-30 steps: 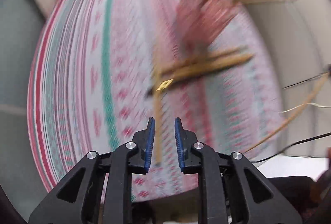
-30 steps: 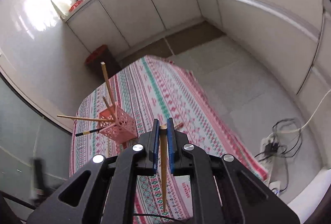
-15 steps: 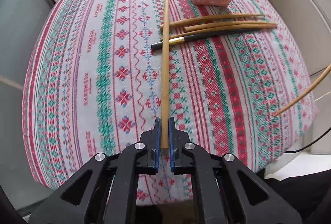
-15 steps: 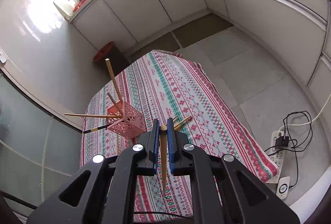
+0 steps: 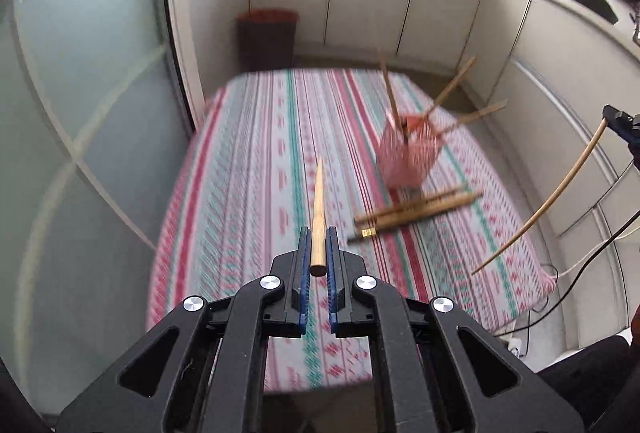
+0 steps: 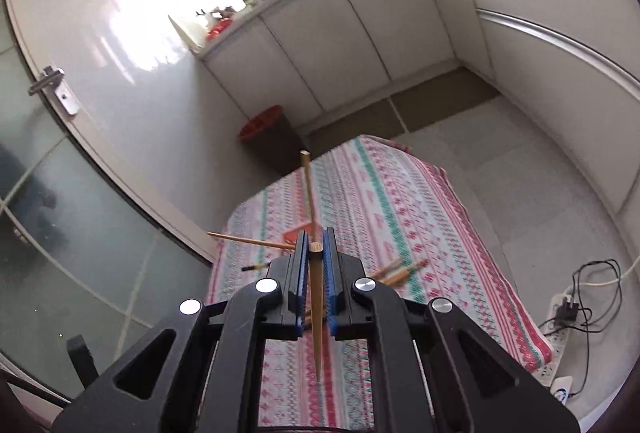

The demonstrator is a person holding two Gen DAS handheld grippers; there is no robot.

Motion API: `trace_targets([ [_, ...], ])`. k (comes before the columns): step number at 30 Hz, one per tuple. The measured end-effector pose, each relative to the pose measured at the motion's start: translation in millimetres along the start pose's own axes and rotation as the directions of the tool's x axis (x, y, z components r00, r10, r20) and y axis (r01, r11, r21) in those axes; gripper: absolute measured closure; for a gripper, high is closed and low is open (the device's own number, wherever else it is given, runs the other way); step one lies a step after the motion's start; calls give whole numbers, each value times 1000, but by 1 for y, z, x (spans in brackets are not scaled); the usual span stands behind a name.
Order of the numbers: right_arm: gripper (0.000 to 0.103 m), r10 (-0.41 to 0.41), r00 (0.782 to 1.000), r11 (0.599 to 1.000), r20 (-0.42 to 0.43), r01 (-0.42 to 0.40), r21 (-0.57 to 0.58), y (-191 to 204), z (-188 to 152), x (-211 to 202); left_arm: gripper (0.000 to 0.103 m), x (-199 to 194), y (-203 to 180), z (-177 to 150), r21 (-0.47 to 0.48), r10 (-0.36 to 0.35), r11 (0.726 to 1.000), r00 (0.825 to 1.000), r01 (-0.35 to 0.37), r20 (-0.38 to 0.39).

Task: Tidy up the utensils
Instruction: 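Lower both held sticks into the pink mesh cup and open both tools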

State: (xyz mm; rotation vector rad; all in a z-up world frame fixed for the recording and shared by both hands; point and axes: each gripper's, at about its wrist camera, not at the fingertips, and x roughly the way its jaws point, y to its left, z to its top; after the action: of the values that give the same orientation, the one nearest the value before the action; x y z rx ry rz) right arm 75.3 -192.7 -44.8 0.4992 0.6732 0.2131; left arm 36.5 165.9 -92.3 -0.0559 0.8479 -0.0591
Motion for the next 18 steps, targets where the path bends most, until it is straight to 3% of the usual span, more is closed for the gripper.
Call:
trace_targets([
  [9,95,104,991,994,81,-101,-31,45,45,-26,97,-47,-5,45,40,-23,999,981,15,191],
  [18,95,111,974,992,197,-98,-74,76,96,-39,97,-79,-45,113,103,-160,986,930,133,332],
])
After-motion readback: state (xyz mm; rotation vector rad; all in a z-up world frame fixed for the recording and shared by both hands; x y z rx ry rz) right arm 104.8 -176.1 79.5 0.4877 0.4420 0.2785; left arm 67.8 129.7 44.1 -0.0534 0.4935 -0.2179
